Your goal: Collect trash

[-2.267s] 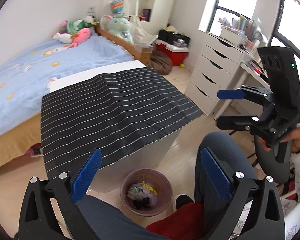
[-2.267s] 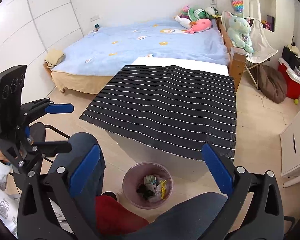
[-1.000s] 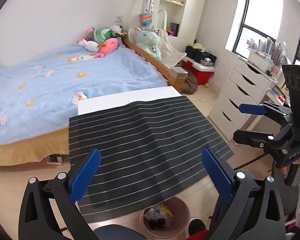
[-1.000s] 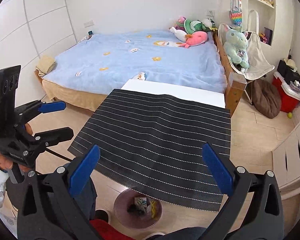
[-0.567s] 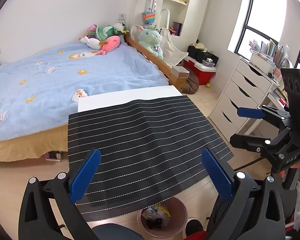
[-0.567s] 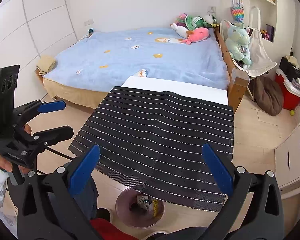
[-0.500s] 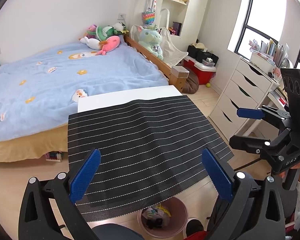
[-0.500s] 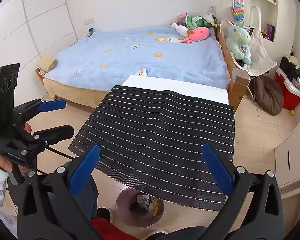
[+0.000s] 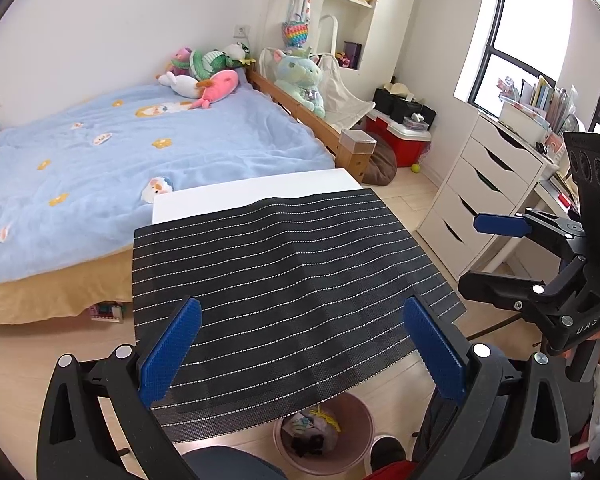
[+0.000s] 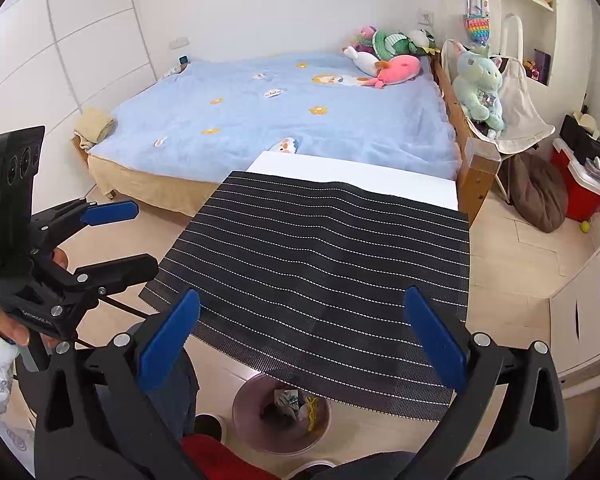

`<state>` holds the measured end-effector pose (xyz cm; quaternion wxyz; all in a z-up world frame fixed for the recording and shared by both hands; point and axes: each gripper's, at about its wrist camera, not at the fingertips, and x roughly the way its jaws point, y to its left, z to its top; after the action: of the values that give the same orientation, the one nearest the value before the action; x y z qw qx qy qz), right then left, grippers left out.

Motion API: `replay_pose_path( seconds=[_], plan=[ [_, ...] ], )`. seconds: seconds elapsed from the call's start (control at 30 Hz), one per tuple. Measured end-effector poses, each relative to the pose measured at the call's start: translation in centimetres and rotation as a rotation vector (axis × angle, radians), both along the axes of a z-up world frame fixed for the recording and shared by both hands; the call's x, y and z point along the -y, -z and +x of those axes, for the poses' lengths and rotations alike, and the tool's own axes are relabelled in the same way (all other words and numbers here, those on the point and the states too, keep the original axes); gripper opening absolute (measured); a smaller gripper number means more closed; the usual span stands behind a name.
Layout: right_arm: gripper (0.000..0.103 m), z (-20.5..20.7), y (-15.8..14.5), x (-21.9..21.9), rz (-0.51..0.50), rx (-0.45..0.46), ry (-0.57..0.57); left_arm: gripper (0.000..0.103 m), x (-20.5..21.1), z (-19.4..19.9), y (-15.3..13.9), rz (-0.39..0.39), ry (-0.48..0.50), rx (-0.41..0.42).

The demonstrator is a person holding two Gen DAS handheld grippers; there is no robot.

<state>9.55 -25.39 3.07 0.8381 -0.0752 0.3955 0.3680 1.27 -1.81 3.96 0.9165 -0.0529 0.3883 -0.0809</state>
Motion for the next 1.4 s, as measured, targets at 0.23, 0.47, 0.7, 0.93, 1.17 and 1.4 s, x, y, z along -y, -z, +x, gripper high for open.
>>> replay_pose_path(
  seconds=[0.23, 0.47, 0.7, 0.93, 1.17, 1.4],
  plan=[
    [0.1, -0.01, -0.09, 0.07, 0.001, 0.003, -0.002, 0.097, 0.02, 0.04, -0.16, 0.001, -0.001, 0.003],
    [0.1, -0.03, -0.19, 0.1, -0.001, 0.002, -0.003, 0.097, 0.19, 0.11, -0.17, -0.001, 0.001, -0.002],
    [0.1, -0.04, -0.17, 0.1, -0.001, 0.002, -0.002, 0.097, 0.24, 0.08, -0.13, -0.003, 0.003, -0.003],
    [0.1, -0.09, -0.06, 0.16, 0.0, 0.0, -0.002, 0.097, 0.29, 0.11, 0.15, 0.006, 0.0, -0.002],
    [0.1, -0.08, -0.07, 0.18, 0.001, -0.001, -0.001, 0.097, 0.46, -0.13, 0.11, 0.006, 0.007, 0.008],
    [0.1, -0.33, 0.13, 0.48, 0.002, 0.005, 0.001, 0.097, 0.56, -0.34, -0.14, 0.033, -0.007, 0.005]
  ],
)
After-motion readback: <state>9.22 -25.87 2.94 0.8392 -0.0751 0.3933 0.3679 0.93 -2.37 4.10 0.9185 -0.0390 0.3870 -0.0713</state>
